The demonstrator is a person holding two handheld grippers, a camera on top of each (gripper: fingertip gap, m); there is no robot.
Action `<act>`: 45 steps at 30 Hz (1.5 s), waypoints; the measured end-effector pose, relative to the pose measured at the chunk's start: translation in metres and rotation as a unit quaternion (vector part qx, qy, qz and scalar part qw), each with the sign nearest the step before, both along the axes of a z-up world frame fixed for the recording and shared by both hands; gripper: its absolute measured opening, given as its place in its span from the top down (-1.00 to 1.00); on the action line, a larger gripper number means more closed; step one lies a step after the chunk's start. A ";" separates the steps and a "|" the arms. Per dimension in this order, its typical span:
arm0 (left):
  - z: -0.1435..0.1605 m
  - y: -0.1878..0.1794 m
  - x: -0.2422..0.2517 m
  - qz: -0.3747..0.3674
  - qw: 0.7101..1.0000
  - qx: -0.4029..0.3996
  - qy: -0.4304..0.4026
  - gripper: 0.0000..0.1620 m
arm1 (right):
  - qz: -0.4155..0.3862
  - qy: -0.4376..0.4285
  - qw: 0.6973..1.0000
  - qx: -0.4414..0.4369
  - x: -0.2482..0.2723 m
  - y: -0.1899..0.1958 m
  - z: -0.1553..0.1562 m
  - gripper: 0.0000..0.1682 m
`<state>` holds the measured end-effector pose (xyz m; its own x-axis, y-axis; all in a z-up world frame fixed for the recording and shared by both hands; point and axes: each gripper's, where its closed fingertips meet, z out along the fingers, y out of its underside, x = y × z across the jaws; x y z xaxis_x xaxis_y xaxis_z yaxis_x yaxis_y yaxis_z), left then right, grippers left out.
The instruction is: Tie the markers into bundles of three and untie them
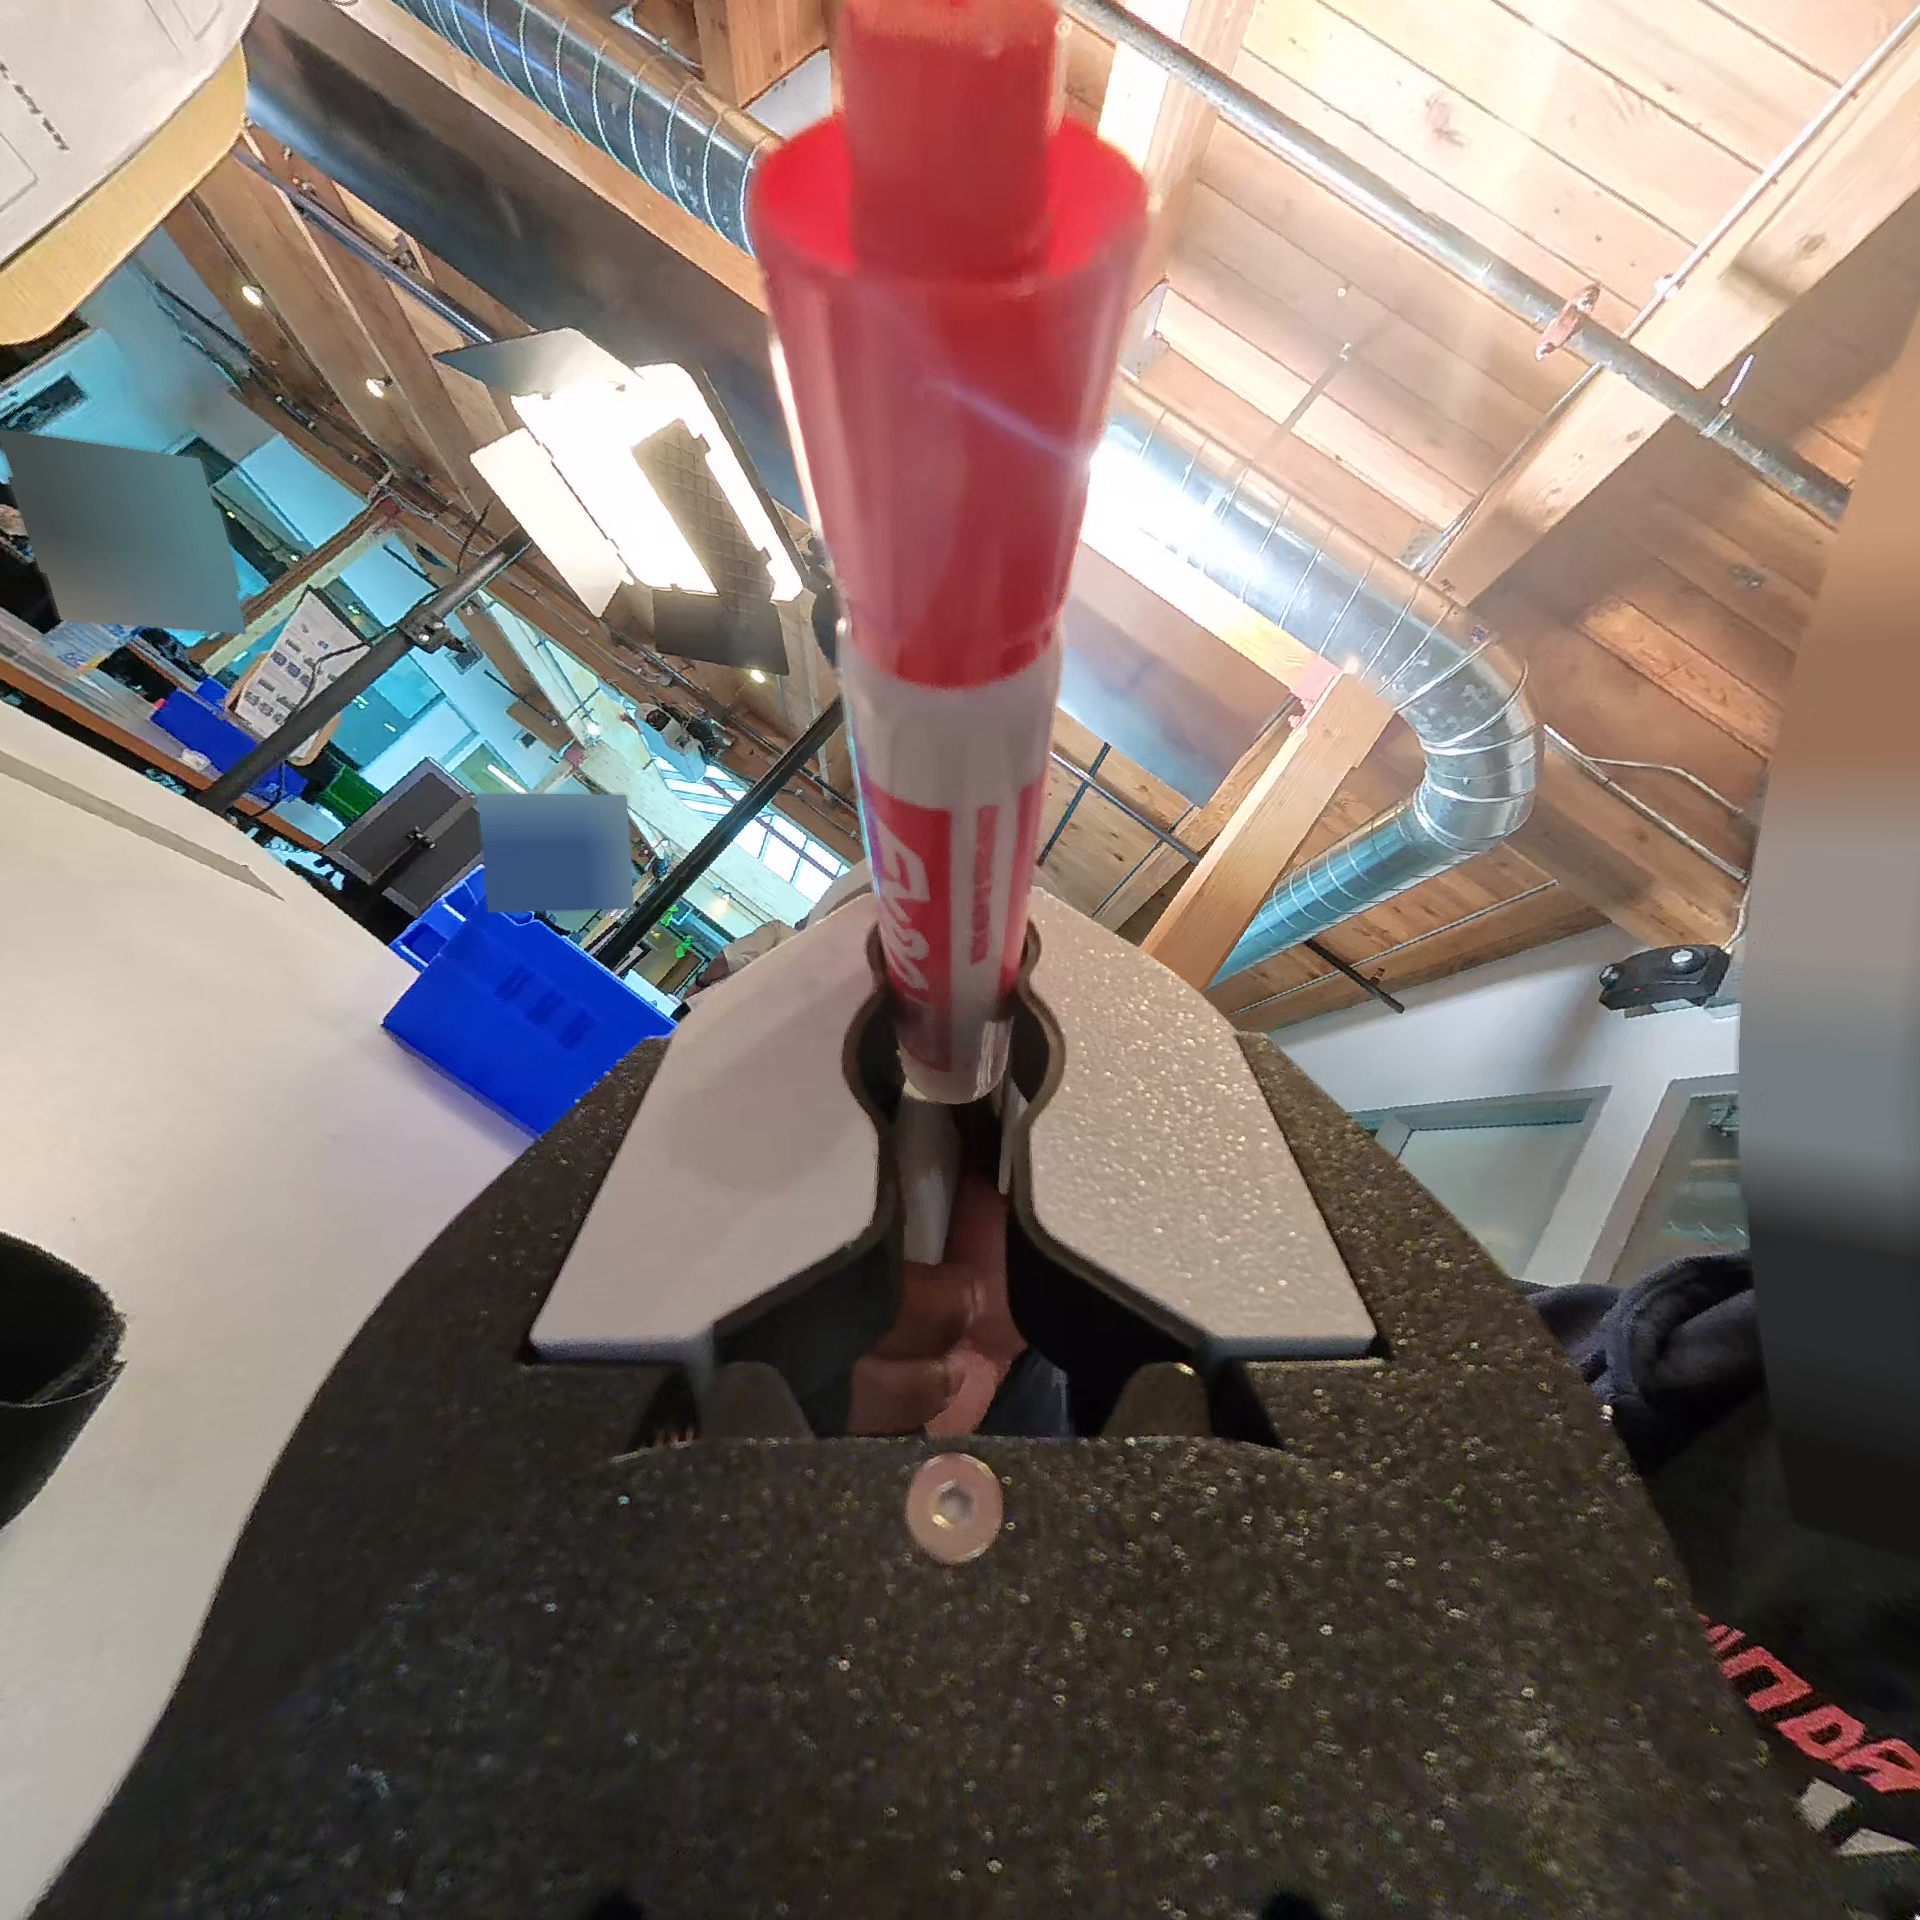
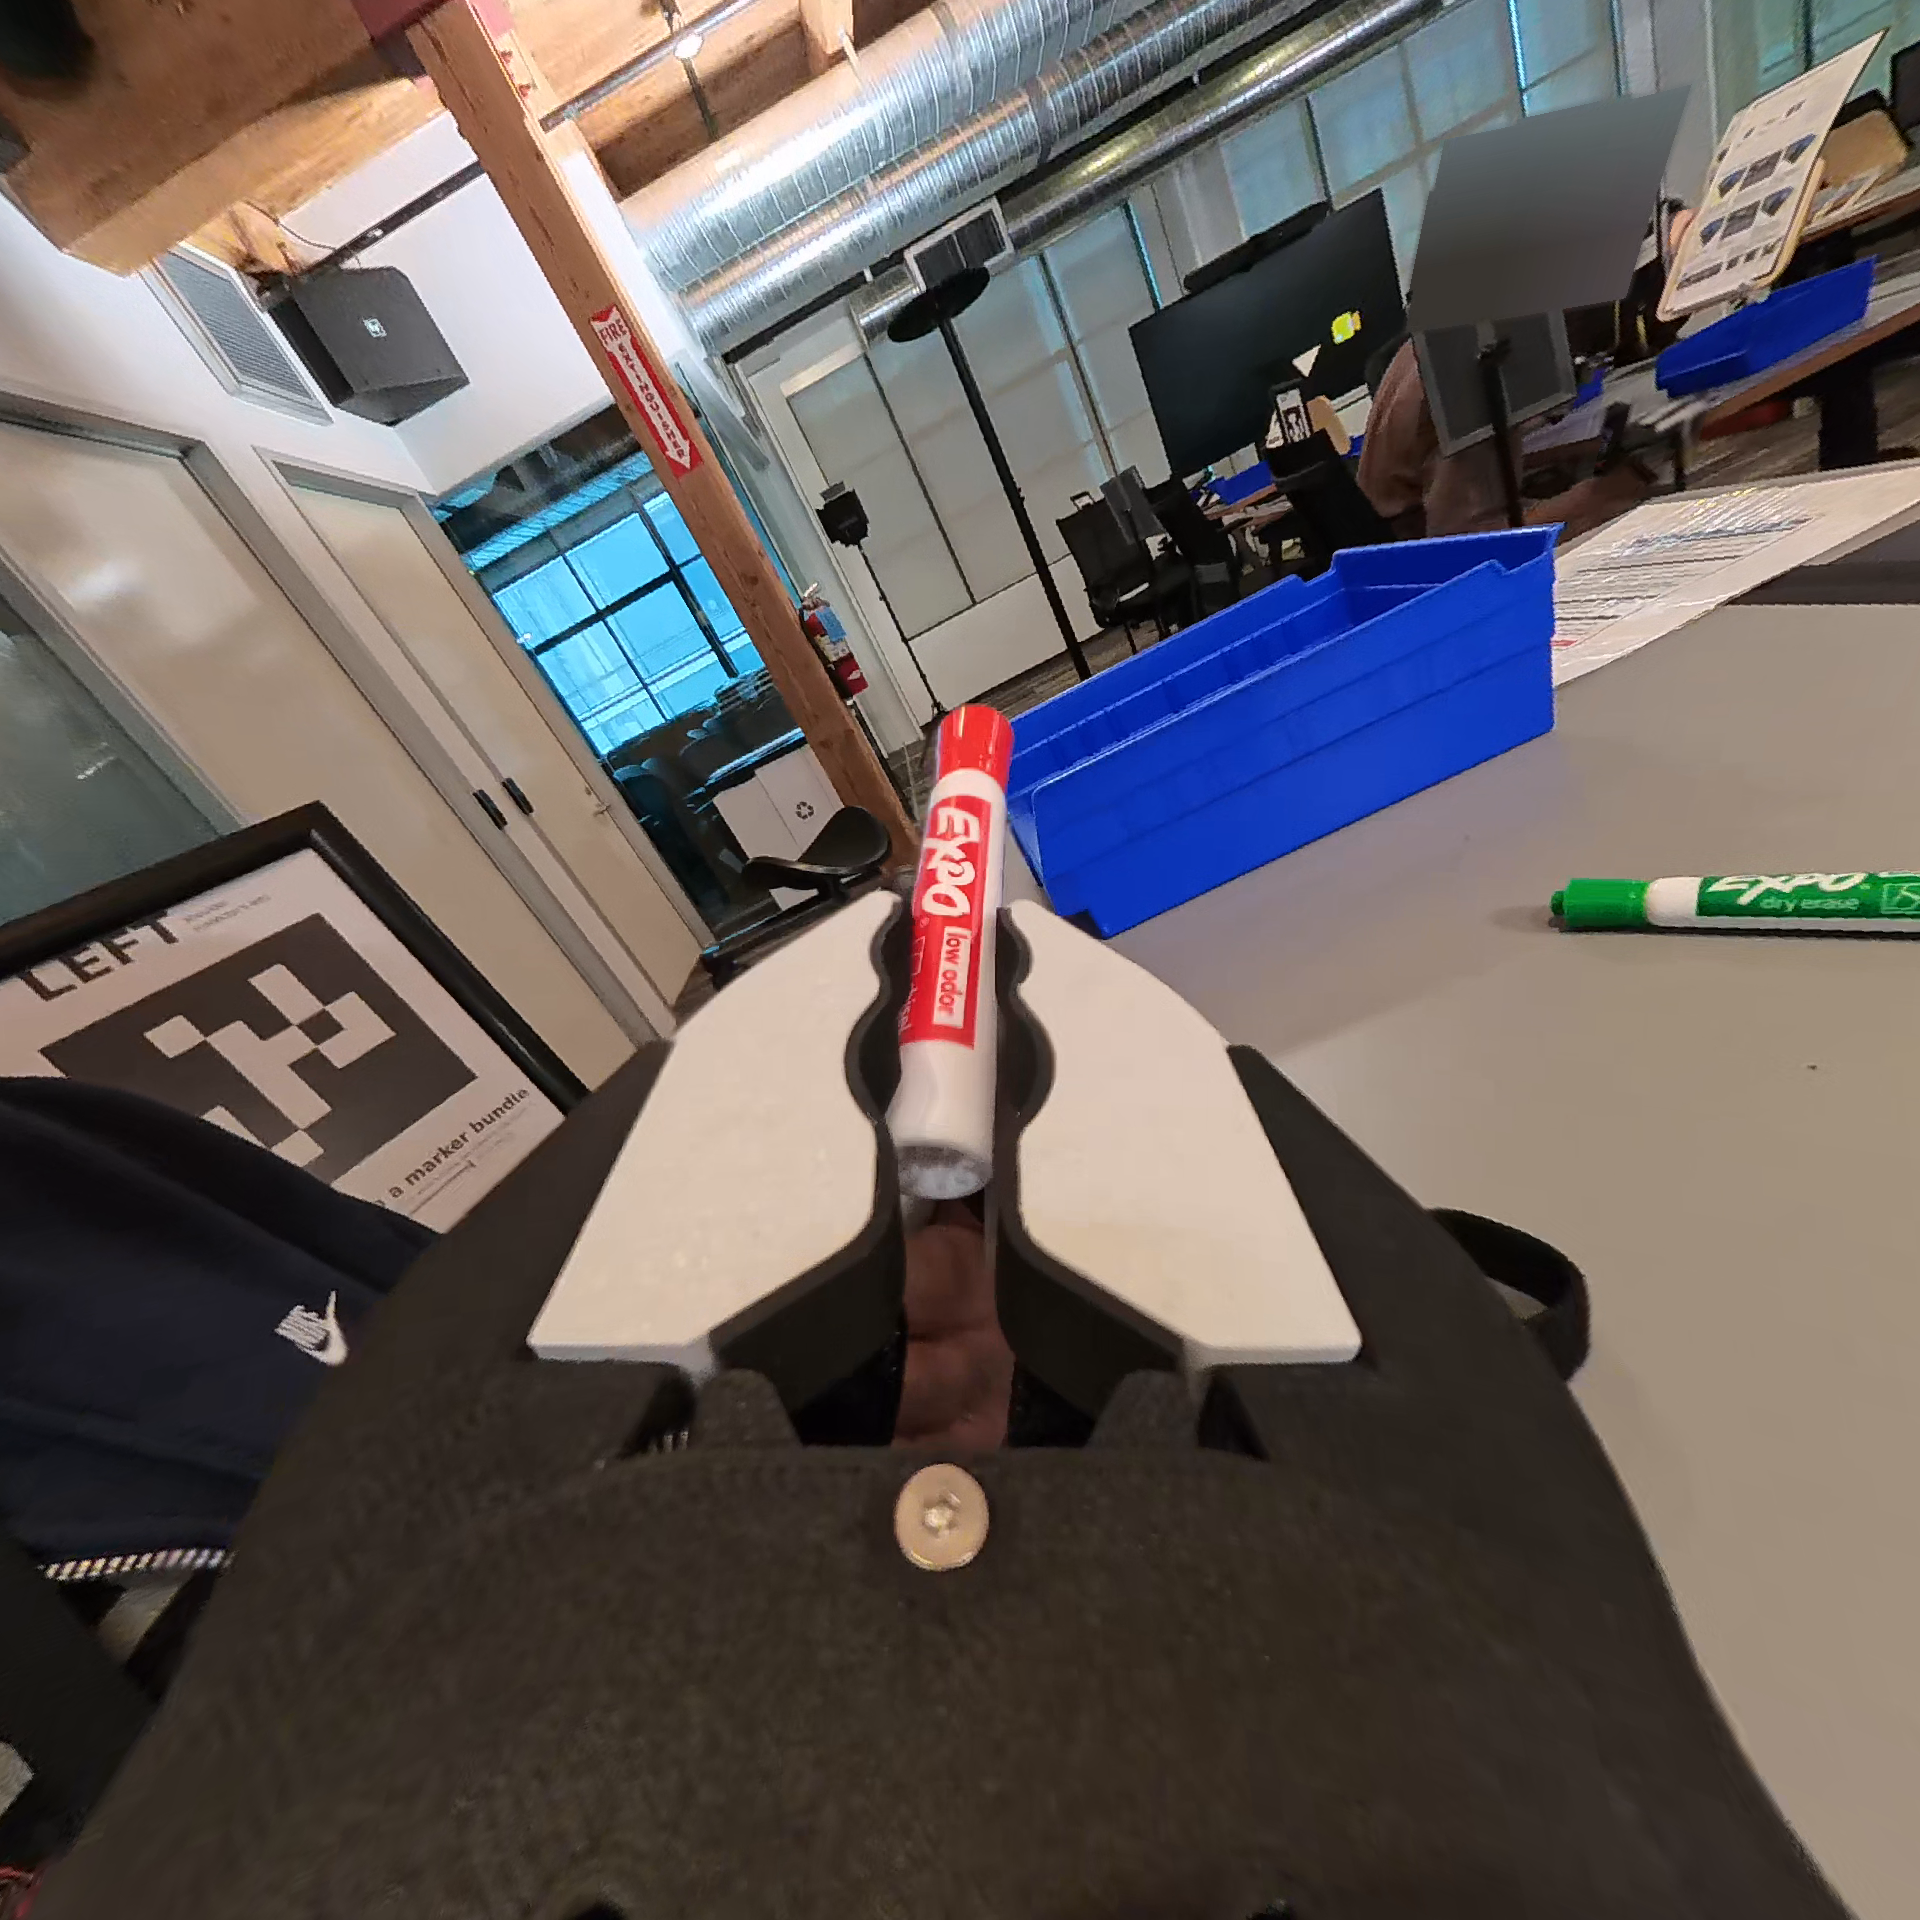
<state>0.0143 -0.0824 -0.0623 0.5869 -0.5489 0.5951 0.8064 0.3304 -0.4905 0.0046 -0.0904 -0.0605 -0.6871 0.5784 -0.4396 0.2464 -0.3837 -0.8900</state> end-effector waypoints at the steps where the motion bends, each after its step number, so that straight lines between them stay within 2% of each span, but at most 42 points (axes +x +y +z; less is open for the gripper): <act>1: -0.001 0.001 0.000 0.001 1.000 -0.003 0.001 0.79 | -0.004 0.003 1.000 0.006 0.001 0.001 -0.001 0.83; 4: 0.001 -0.002 -0.006 0.009 1.000 0.004 -0.013 0.77 | -0.002 -0.002 1.000 0.026 0.004 0.001 -0.007 0.85; 7: -0.007 0.004 -0.008 0.046 0.998 -0.038 0.003 0.78 | -0.017 -0.020 1.000 0.016 0.002 0.004 -0.015 0.86; 15: -0.015 0.013 -0.007 0.035 0.995 -0.089 0.026 0.77 | -0.010 -0.037 0.997 0.060 0.001 0.011 -0.021 0.87; 21: -0.020 0.014 -0.009 0.043 0.993 -0.111 0.027 0.77 | -0.014 -0.047 0.997 0.056 -0.001 0.011 -0.025 0.87; 27: -0.033 0.021 -0.014 0.054 0.981 -0.186 0.033 0.78 | -0.054 -0.048 0.992 0.100 -0.004 0.016 -0.037 0.83; 33: -0.041 0.027 -0.018 0.002 0.978 -0.210 -0.016 0.78 | -0.068 -0.071 0.991 0.089 -0.008 0.022 -0.045 0.81; 39: -0.024 0.046 -0.024 -0.051 0.976 -0.212 -0.021 0.79 | -0.055 -0.071 0.991 0.104 -0.011 0.042 -0.031 0.80; 45: 0.005 0.082 -0.052 -0.087 0.969 -0.233 0.005 0.78 | -0.104 0.001 0.973 0.205 -0.037 0.102 -0.013 0.72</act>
